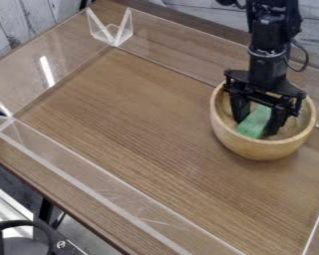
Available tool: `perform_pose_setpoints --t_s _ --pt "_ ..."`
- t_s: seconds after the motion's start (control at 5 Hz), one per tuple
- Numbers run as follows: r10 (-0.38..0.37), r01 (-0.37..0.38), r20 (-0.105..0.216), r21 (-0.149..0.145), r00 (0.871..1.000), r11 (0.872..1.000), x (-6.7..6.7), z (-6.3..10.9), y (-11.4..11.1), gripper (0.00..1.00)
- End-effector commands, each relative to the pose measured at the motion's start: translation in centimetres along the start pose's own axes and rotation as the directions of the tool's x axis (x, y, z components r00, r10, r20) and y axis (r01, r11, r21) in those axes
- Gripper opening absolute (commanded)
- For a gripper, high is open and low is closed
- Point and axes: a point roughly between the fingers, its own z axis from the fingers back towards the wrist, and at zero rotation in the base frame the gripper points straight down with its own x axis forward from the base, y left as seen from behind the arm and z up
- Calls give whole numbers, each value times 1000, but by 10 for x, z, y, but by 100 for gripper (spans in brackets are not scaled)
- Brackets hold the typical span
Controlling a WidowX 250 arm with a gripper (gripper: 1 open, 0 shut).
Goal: Put the green block in the brown bowl
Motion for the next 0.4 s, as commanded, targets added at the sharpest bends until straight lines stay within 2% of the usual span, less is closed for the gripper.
perform_pose_setpoints --t_s 0.0,0.2 --pt "5 -3 100 -23 995 1000 6 61 -4 100" --pt "27 -23 127 -33 992 999 3 103 -3 100"
